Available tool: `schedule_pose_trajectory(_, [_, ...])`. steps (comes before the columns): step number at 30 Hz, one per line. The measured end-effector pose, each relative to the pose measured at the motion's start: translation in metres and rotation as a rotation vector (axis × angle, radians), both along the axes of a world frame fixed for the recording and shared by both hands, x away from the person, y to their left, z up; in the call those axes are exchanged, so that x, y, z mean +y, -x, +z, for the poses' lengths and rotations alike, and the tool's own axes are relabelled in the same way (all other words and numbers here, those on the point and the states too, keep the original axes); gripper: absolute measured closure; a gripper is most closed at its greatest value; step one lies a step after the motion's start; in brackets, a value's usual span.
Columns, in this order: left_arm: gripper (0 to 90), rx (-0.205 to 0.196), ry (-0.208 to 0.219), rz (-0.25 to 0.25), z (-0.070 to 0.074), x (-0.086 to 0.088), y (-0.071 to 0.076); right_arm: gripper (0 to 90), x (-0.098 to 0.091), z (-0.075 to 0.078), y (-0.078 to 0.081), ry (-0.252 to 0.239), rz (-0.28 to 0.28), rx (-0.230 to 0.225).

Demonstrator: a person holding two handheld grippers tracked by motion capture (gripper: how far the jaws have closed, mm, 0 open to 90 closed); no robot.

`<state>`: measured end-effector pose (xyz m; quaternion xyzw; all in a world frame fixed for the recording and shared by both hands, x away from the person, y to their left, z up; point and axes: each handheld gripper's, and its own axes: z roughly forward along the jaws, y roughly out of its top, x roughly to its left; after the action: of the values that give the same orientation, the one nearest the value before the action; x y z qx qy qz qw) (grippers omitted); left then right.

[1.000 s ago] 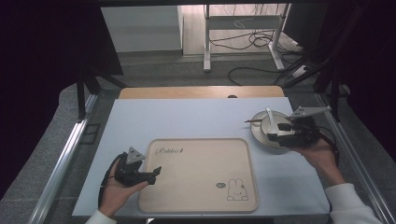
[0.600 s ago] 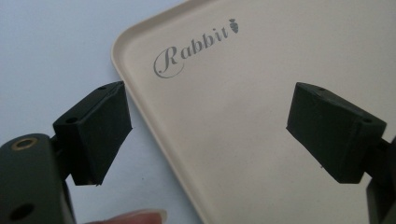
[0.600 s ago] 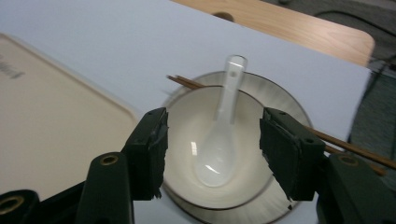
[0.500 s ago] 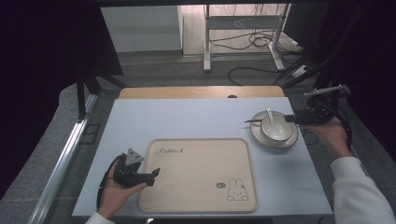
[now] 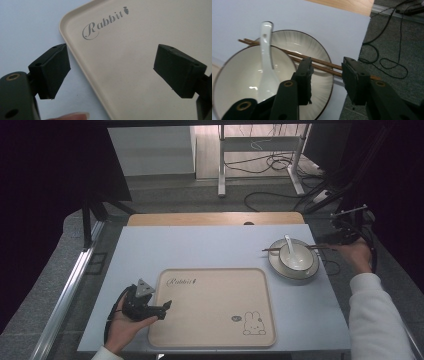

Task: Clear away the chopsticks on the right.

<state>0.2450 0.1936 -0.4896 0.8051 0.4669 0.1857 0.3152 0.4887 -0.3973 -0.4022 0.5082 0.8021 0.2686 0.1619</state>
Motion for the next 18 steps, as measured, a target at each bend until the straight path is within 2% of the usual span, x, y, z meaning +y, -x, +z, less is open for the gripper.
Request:
schedule_pose_trajectory(4, [13.9,0.001,-0.009,-0.004,0.001,-0.001,0.0,66.8,-0.003,-0.011,-0.012,0.031,-0.019,0.021])
schedule_pose_trajectory(7, [13.9,0.003,-0.014,-0.006,0.0,-0.001,0.001,70.1,-0.002,-0.017,-0.018,0.056,-0.026,0.017])
schedule_pose_trajectory(12, [13.9,0.003,-0.013,0.003,-0.001,0.001,0.001,82.8,0.002,-0.028,-0.03,0.093,-0.034,0.031])
schedule_pose_trajectory(18, [13.9,0.006,-0.012,0.014,-0.002,0.004,0.001,86.4,0.002,-0.038,-0.042,0.12,-0.047,0.021])
